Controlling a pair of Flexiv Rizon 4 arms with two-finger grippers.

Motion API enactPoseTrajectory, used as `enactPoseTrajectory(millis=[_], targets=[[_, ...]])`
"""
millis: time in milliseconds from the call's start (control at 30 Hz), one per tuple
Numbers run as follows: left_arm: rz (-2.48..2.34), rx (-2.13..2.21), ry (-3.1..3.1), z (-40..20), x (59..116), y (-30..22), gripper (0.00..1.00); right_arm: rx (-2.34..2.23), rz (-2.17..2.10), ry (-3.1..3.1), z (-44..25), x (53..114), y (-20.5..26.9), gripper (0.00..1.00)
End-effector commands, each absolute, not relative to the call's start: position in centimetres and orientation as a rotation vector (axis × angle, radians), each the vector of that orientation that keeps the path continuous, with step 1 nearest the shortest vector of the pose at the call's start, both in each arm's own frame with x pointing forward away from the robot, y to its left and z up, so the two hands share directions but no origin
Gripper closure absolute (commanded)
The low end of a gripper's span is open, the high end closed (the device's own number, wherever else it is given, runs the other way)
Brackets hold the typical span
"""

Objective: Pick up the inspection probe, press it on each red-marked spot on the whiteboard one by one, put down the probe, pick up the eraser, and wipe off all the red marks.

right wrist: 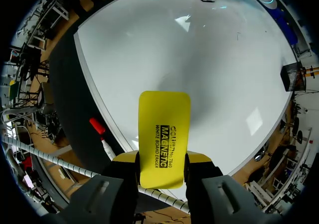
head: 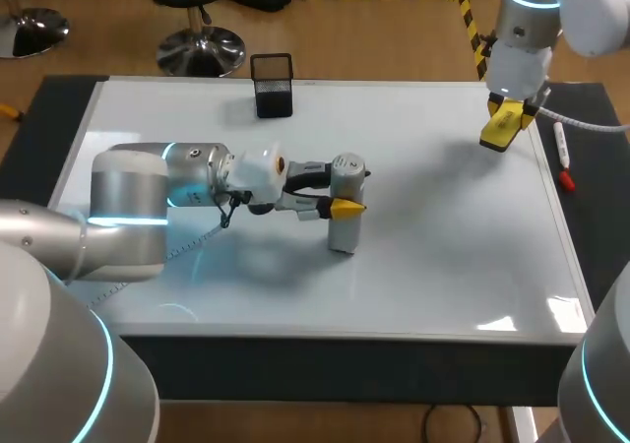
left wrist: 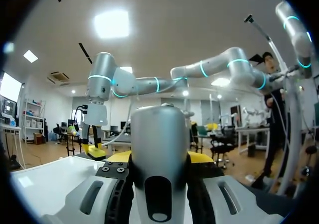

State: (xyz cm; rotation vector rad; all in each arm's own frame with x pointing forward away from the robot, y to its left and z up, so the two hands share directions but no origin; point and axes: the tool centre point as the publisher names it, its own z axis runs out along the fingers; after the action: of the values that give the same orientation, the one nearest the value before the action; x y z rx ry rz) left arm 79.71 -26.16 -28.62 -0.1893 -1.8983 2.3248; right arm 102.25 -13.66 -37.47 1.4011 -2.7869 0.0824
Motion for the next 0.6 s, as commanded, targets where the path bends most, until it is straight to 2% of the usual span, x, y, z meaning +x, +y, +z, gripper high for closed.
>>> enactPoseTrajectory(millis=[33,600], targets=[[2.326,-0.187,-1.906,-28.8,79.7,-26.0,1.00,1.402,0.087,-2.784,-37.4,102.3,-13.7,1.00],[2.412,-0.217,-1.885,-24.6,81.3,-24.4,1.00,1.402,0.087,-2.784,-37.4,102.3,-13.7,1.00]])
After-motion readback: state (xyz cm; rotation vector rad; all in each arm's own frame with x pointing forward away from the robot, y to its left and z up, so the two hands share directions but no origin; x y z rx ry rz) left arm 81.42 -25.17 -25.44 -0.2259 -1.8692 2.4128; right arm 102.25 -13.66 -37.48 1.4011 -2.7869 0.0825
